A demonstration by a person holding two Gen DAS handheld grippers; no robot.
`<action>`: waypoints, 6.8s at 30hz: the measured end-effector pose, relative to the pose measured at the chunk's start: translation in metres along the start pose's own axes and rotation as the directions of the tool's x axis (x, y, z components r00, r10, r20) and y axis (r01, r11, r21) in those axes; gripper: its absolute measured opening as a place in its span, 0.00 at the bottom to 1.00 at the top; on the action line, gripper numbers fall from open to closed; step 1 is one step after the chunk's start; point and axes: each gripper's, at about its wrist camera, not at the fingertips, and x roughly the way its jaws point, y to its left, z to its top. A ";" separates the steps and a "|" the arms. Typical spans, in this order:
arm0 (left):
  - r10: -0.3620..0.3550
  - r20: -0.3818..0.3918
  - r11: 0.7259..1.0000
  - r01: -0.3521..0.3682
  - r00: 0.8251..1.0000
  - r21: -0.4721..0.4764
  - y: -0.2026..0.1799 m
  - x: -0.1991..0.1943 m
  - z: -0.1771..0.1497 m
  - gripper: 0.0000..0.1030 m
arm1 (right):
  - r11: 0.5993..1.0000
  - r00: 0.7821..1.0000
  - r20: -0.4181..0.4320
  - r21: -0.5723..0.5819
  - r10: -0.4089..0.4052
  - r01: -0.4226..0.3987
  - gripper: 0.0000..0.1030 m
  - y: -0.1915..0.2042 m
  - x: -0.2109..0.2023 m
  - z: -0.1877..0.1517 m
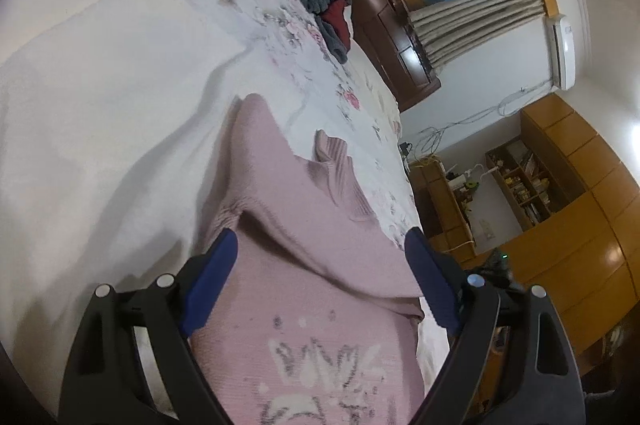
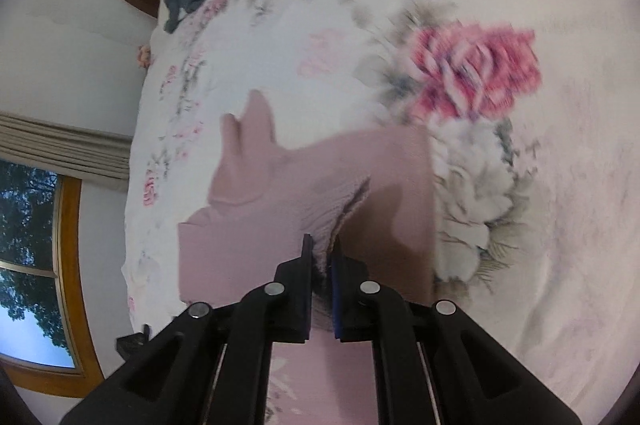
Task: Fold small clothes
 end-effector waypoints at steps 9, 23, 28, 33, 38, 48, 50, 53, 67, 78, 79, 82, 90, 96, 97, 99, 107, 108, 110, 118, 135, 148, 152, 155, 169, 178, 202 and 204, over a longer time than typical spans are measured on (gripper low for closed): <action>0.068 -0.147 0.996 -0.059 0.987 0.066 -0.026 0.059 0.058 0.82 | 0.998 0.998 -0.027 -0.001 0.056 -0.056 0.09 -0.058 0.032 -0.007; 0.259 -0.334 0.966 -0.241 0.906 0.097 0.029 0.127 0.083 0.78 | 0.983 0.983 -0.026 0.001 0.181 -0.181 0.00 -0.077 0.040 -0.028; 0.232 -0.319 0.970 -0.196 0.919 0.141 0.005 0.121 0.087 0.81 | 0.971 0.971 0.016 -0.031 0.238 -0.237 0.04 -0.061 0.025 -0.014; 0.345 -0.391 0.938 -0.300 0.853 0.173 0.009 0.149 0.094 0.82 | 0.992 0.991 -0.046 -0.004 0.124 -0.125 0.00 -0.072 0.051 0.007; 0.226 -0.378 0.970 -0.171 0.898 0.174 -0.033 0.180 0.140 0.82 | 0.979 0.980 0.002 -0.045 0.201 -0.201 0.09 -0.036 0.032 0.038; 0.248 -0.482 0.962 -0.153 0.840 0.228 -0.054 0.341 0.150 0.86 | 0.967 0.983 -0.057 -0.175 0.176 -0.184 0.32 0.077 0.130 0.126; 0.253 -0.487 0.960 -0.153 0.836 0.235 -0.049 0.361 0.149 0.84 | 0.967 0.985 -0.069 -0.195 0.155 -0.166 0.32 0.090 0.151 0.138; 0.262 -0.505 0.957 -0.153 0.823 0.247 -0.037 0.385 0.146 0.65 | 0.967 0.989 -0.068 -0.211 0.129 -0.141 0.32 0.098 0.178 0.151; 0.205 -0.501 0.966 -0.091 0.841 0.242 -0.033 0.402 0.149 0.06 | 0.968 0.991 -0.069 -0.212 0.119 -0.131 0.12 0.099 0.238 0.167; 0.093 -0.447 0.961 0.037 0.889 0.273 -0.097 0.312 0.162 0.05 | 0.944 0.982 0.025 -0.280 0.189 -0.175 0.09 0.115 0.142 0.133; 0.085 -0.451 0.958 0.052 0.888 0.283 -0.107 0.300 0.161 0.05 | 0.938 0.979 0.030 -0.294 0.202 -0.185 0.09 0.120 0.129 0.123; 0.094 -0.462 0.942 0.071 0.882 0.327 -0.128 0.275 0.152 0.05 | 0.923 0.974 0.036 -0.328 0.224 -0.200 0.09 0.127 0.102 0.099; 0.153 -0.502 0.913 0.072 0.851 0.401 -0.134 0.200 0.092 0.05 | 0.889 0.982 0.031 -0.431 0.185 -0.154 0.09 0.128 0.060 0.006; 0.307 -0.585 0.907 -0.044 0.750 0.419 -0.079 0.176 0.024 0.07 | 0.891 0.997 -0.066 -0.449 0.049 -0.073 0.10 0.089 0.087 -0.070; 0.318 -0.607 0.915 -0.070 0.728 0.397 -0.066 0.171 0.013 0.07 | 0.902 0.995 -0.103 -0.428 0.021 -0.063 0.10 0.077 0.095 -0.081; 0.279 -0.620 0.940 -0.078 0.733 0.331 -0.052 0.160 0.005 0.07 | 0.918 0.993 -0.116 -0.394 0.008 -0.053 0.12 0.064 0.096 -0.093; 0.238 -0.598 0.970 -0.156 0.766 0.185 -0.030 0.166 -0.005 0.37 | 0.977 0.978 -0.088 -0.083 0.191 -0.198 0.34 0.041 0.094 -0.091; 0.230 -0.603 0.973 -0.164 0.764 0.163 -0.027 0.169 -0.006 0.37 | 0.977 0.977 -0.096 -0.072 0.192 -0.199 0.34 0.042 0.099 -0.092; 0.227 -0.603 0.974 -0.170 0.765 0.151 -0.026 0.173 -0.007 0.37 | 0.982 0.980 -0.104 -0.065 0.171 -0.178 0.34 0.045 0.108 -0.091; 0.253 -0.600 0.967 -0.210 0.759 0.142 -0.018 0.169 -0.007 0.04 | 0.983 0.987 -0.109 -0.125 0.121 -0.135 0.08 0.049 0.111 -0.095; 0.186 -0.517 0.975 -0.091 0.836 0.204 -0.070 0.148 0.001 0.29 | 0.979 0.990 -0.009 -0.147 0.143 -0.142 0.13 0.061 0.092 -0.091; 0.224 -0.545 0.972 -0.143 0.808 0.187 -0.053 0.059 -0.017 0.75 | 0.984 0.986 -0.115 -0.117 0.122 -0.135 0.44 0.005 0.040 -0.141; 0.300 -0.563 0.951 -0.191 0.770 0.244 -0.049 -0.021 -0.043 0.80 | 0.991 0.984 -0.164 -0.104 0.067 -0.085 0.46 -0.041 -0.007 -0.198; 0.355 -0.560 0.934 -0.263 0.749 0.240 -0.031 -0.076 -0.061 0.80 | 0.998 0.983 -0.179 -0.056 0.026 -0.036 0.50 -0.079 -0.033 -0.242; 0.277 -0.718 0.938 -0.342 0.638 0.059 0.041 -0.126 -0.149 0.80 | 0.994 0.960 -0.265 0.086 0.086 -0.065 0.54 -0.107 -0.012 -0.330; 0.228 -0.745 0.952 -0.303 0.627 0.036 0.031 -0.115 -0.178 0.34 | 0.991 0.945 -0.300 0.077 0.126 -0.107 0.54 -0.084 -0.007 -0.355; -0.113 -0.365 0.960 0.007 0.924 -0.280 -0.032 -0.196 -0.127 0.07 | 0.942 0.943 -0.060 0.094 0.329 -0.322 0.08 -0.051 -0.087 -0.329; -0.128 -0.347 0.959 0.027 0.929 -0.282 -0.040 -0.194 -0.113 0.07 | 0.937 0.939 -0.031 0.086 0.343 -0.339 0.08 -0.045 -0.095 -0.316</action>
